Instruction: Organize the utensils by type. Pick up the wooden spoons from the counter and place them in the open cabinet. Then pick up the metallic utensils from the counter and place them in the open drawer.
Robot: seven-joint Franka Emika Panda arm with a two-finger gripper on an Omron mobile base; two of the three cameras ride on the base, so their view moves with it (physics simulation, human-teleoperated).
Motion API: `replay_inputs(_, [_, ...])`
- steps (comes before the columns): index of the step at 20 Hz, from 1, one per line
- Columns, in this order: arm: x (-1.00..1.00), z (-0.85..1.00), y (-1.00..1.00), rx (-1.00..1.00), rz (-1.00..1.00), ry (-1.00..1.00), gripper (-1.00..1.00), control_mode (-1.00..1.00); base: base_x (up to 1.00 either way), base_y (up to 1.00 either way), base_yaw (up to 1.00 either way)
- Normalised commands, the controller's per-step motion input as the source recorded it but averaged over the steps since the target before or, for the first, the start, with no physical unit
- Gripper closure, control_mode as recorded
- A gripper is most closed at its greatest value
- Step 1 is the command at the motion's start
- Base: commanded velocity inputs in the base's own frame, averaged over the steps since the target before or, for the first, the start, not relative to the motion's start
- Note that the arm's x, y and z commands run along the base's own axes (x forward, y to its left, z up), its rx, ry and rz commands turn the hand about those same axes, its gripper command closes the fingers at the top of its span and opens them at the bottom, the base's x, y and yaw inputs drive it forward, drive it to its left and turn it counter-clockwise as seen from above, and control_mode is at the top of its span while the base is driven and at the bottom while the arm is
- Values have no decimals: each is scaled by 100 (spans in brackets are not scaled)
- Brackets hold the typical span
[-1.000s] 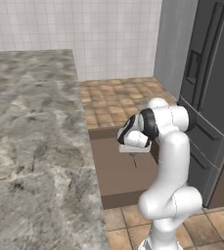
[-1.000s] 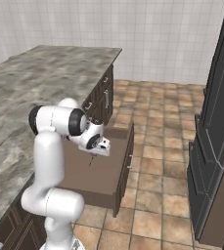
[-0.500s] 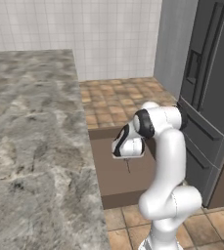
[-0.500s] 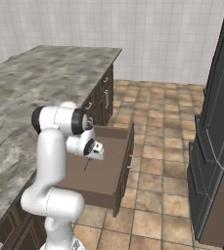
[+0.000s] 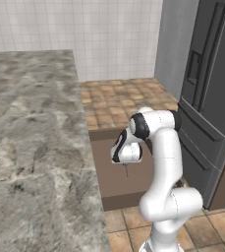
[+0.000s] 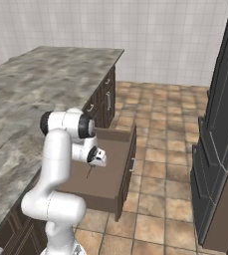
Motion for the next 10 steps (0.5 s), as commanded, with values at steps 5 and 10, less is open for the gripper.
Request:
replay_inputs(5, [21,-40,0,0,0,0,100,-100,0,0,0])
replay_inputs(10, [12,-36,0,0,0,0,100,-100,0,0,0])
